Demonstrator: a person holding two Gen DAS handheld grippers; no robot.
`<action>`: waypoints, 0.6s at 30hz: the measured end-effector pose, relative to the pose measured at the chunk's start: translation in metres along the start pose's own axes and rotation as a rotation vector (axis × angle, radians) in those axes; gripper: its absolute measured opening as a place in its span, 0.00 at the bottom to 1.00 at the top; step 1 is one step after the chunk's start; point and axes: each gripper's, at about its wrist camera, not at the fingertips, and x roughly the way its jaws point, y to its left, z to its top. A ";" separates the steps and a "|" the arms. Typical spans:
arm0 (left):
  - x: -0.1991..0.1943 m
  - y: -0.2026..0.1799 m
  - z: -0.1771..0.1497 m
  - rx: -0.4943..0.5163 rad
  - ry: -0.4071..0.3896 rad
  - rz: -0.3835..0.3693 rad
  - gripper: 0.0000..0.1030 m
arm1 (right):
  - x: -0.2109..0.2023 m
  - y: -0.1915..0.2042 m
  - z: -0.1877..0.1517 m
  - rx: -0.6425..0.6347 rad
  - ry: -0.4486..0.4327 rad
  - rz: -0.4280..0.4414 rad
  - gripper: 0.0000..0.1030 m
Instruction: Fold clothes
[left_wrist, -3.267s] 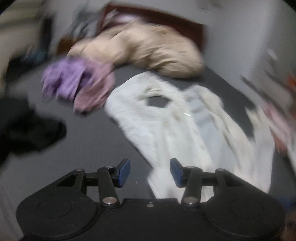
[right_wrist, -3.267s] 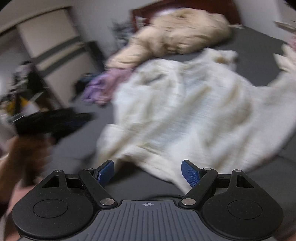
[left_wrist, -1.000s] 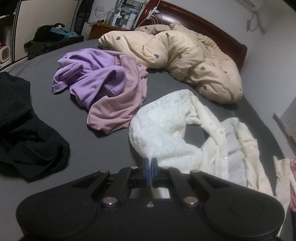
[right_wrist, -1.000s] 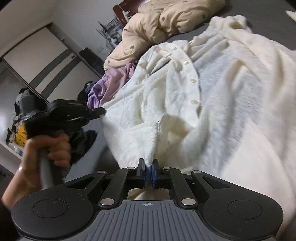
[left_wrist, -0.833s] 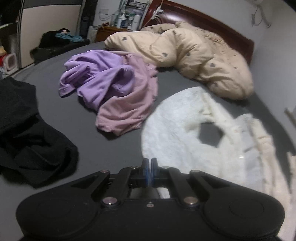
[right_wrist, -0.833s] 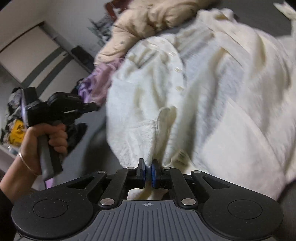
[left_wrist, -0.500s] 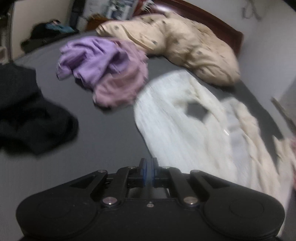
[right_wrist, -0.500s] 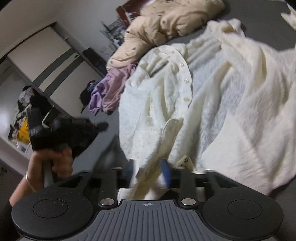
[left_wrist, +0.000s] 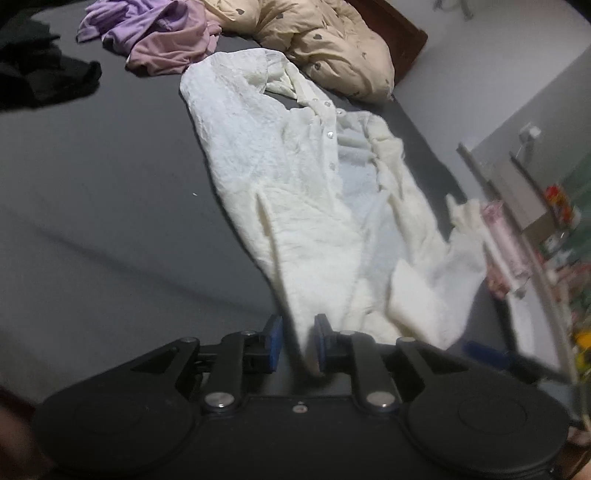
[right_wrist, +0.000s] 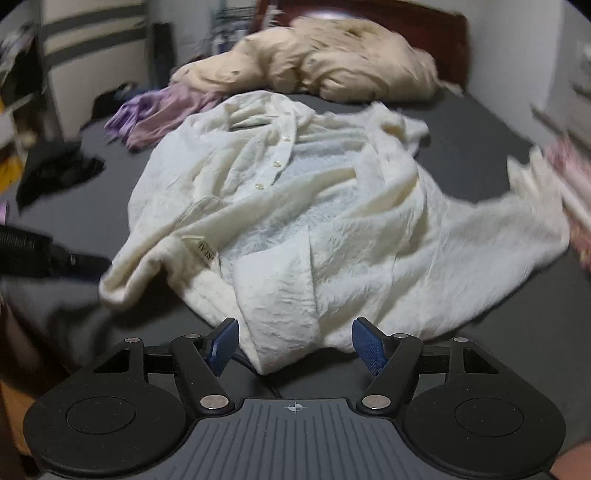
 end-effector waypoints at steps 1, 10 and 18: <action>0.000 -0.001 0.000 -0.018 -0.005 -0.011 0.18 | 0.001 0.000 0.000 0.019 -0.002 0.007 0.66; 0.003 -0.033 -0.004 0.139 -0.044 0.123 0.28 | 0.033 0.027 -0.007 -0.319 0.029 -0.194 0.11; 0.017 -0.062 -0.024 0.337 -0.011 0.230 0.28 | 0.001 0.004 -0.027 -0.625 0.073 -0.442 0.11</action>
